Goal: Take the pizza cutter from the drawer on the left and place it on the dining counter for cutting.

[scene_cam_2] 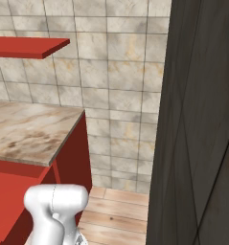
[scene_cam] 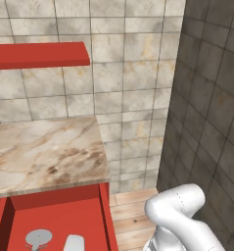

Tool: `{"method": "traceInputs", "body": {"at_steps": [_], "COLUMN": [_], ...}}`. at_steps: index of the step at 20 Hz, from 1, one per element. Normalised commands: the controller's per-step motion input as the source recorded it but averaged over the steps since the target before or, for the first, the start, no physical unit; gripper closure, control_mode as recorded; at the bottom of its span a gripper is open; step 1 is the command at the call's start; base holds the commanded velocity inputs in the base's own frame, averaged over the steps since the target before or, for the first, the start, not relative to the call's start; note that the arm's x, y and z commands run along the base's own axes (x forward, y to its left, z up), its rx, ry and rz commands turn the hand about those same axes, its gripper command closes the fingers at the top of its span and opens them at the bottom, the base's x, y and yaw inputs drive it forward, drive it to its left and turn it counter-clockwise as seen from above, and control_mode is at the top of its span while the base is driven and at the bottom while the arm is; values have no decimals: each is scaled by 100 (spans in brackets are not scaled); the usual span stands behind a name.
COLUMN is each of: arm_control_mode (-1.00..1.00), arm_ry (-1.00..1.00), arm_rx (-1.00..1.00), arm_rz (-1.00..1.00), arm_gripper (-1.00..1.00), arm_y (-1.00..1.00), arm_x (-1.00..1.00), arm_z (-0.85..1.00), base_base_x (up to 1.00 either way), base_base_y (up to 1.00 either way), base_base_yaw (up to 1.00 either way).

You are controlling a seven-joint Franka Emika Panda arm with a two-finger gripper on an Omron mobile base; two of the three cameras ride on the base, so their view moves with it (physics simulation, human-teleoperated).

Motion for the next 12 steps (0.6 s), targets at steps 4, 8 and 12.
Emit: {"method": "traceInputs", "body": {"at_steps": [4,8,12], "arm_control_mode": [-100,-100,-100], "arm_ry": [22,30,28], "arm_rx": [13,16,17], "arm_rz": [0,-3,-13], "arm_gripper": [-100,-100,-100], "arm_y": [-21,-6,4], "arm_x": [100,83,66], "arm_z": [17,-1,-15], "base_base_x": [0,0,0], "base_base_y": [0,0,0], "base_base_yaw": [0,0,0]}}
